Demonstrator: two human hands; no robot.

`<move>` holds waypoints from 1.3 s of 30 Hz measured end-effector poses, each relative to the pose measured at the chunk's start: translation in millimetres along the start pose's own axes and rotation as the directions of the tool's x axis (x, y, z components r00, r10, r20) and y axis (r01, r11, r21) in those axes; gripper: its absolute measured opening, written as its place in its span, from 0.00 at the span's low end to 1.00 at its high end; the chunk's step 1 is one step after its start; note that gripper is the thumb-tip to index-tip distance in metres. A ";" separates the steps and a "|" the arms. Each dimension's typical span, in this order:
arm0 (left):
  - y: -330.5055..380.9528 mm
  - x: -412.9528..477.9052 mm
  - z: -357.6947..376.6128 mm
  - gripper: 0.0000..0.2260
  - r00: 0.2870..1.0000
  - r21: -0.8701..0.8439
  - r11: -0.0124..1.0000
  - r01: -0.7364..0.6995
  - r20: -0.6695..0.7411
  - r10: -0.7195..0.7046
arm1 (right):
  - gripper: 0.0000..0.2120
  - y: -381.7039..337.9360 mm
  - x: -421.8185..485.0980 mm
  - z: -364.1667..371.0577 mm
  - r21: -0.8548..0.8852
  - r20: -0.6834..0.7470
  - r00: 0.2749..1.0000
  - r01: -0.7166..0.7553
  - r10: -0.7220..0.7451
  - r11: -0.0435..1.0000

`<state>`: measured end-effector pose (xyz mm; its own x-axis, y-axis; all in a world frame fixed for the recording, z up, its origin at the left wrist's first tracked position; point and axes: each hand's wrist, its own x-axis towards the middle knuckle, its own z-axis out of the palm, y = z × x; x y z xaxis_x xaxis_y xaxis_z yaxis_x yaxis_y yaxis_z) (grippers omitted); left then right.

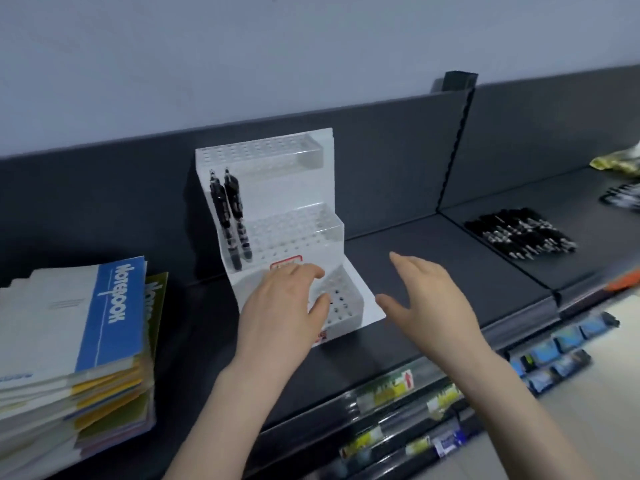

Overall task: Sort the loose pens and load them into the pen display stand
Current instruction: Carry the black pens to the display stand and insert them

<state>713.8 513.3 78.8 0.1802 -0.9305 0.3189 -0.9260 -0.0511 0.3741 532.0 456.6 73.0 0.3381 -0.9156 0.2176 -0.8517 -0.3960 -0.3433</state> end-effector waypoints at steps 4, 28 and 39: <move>39.5 -2.2 19.6 0.15 1.000 -0.001 1.000 0.011 0.018 -0.011 | 0.32 40.3 -14.3 -18.3 0.008 0.003 1.000 0.006 -0.006 1.000; 316.1 13.0 174.2 0.16 0.997 -0.131 0.991 -0.010 0.068 0.020 | 0.31 325.0 -78.2 -117.7 -0.004 -0.036 0.997 -0.064 0.064 0.998; 303.6 118.5 236.0 0.18 0.991 -0.206 0.974 0.091 0.115 -0.068 | 0.30 369.6 13.9 -108.8 -0.044 -0.006 0.995 -0.100 0.100 0.994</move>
<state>375.7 302.0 24.7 0.2039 -0.9602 0.1907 -0.8174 -0.0598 0.5729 178.3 305.0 48.6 0.2486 -0.9503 0.1875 -0.8979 -0.2987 -0.3233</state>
